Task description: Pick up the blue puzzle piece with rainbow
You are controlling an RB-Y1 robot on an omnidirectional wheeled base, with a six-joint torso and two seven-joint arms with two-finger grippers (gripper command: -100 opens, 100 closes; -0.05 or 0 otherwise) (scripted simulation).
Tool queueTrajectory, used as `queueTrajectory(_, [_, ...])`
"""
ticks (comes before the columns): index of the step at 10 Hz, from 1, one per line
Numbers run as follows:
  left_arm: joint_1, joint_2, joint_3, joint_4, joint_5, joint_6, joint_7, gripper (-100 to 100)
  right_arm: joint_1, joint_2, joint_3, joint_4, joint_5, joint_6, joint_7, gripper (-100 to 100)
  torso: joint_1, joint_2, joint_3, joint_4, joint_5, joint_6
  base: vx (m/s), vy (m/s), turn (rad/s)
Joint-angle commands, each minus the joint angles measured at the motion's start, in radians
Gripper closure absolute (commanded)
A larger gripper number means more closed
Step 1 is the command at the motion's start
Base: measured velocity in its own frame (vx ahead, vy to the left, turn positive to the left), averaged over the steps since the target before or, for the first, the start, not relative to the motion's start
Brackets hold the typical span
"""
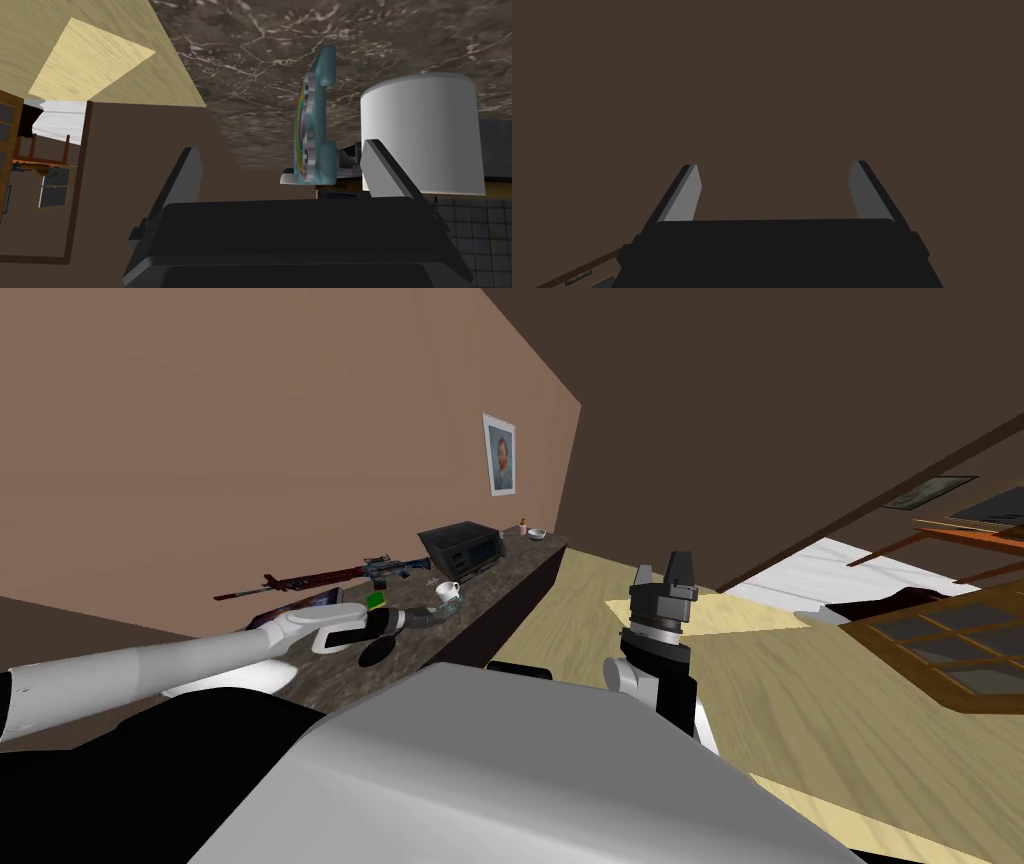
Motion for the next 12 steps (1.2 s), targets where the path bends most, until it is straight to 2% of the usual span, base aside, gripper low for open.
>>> queueTrajectory(1, [-0.009,0.045,-0.017,0.013,0.0,-0.01,0.003,-100,0.0,0.0,0.0,0.0,0.0,0.0,0.0,0,0.0,0.0,0.0,0.0,0.0,0.0,0.012,0.007,-0.201])
queueTrajectory(4, [-0.02,0.099,-0.035,0.035,0.003,-0.029,0.001,-100,0.0,0.0,0.0,0.0,0.0,0.0,0.0,0,0.0,-0.001,-0.001,0.0,0.0,0.0,0.021,0.009,-0.143])
queueTrajectory(5, [-0.019,0.09,-0.033,0.031,0.002,-0.025,0.003,-100,0.0,0.0,0.0,0.0,0.0,0.0,0.0,0,0.0,-0.001,-0.001,0.0,0.0,0.0,0.012,0.004,-0.019])
queueTrajectory(6, [-0.018,0.092,-0.032,0.031,0.003,-0.026,0.002,0,0.0,0.0,0.0,0.0,0.0,0.0,0.0,0,0.0,-0.001,0.0,0.0,0.0,-0.001,0.0,0.0,0.0])
queueTrajectory(7, [-0.06,0.042,0.0,0.081,-0.047,-0.076,0.007,-100,0.0,0.0,0.0,0.0,0.0,0.0,0.0,0,-0.001,0.0,0.0,0.0,0.0,-0.001,-0.038,-0.042,-0.202])
queueTrajectory(8, [-0.06,0.042,0.0,0.105,-0.058,-0.1,0.007,-100,0.0,0.0,0.0,0.0,0.0,0.0,0.0,0,-0.003,0.002,0.001,0.0,0.0,0.0,-0.05,-0.05,-0.085])
queueTrajectory(9, [-0.06,0.042,0.0,0.139,-0.059,-0.1,0.007,-100,0.0,0.0,0.0,0.0,0.0,0.0,0.0,0,-0.004,0.003,0.002,0.001,-0.001,-0.001,-0.029,-0.028,0.026])
queueTrajectory(10, [-0.102,-0.006,0.032,0.171,-0.108,-0.147,0.012,-100,0.0,0.0,0.0,0.0,0.0,0.0,0.0,0,-0.002,0.003,0.002,0.001,0.0,-0.001,-0.043,-0.039,-0.154])
queueTrajectory(11, [-0.102,-0.006,0.032,0.206,-0.121,-0.172,0.012,-100,0.0,0.0,0.0,0.0,0.0,0.0,0.0,0,-0.003,0.003,0.002,0.001,0.0,0.0,-0.046,-0.045,-0.118])
queueTrajectory(12, [-0.102,-0.006,0.032,0.24,-0.121,-0.173,0.012,-100,0.0,0.0,0.0,0.0,0.0,0.0,0.0,0,-0.003,0.004,0.002,0.001,-0.001,-0.001,-0.029,-0.031,0.014])
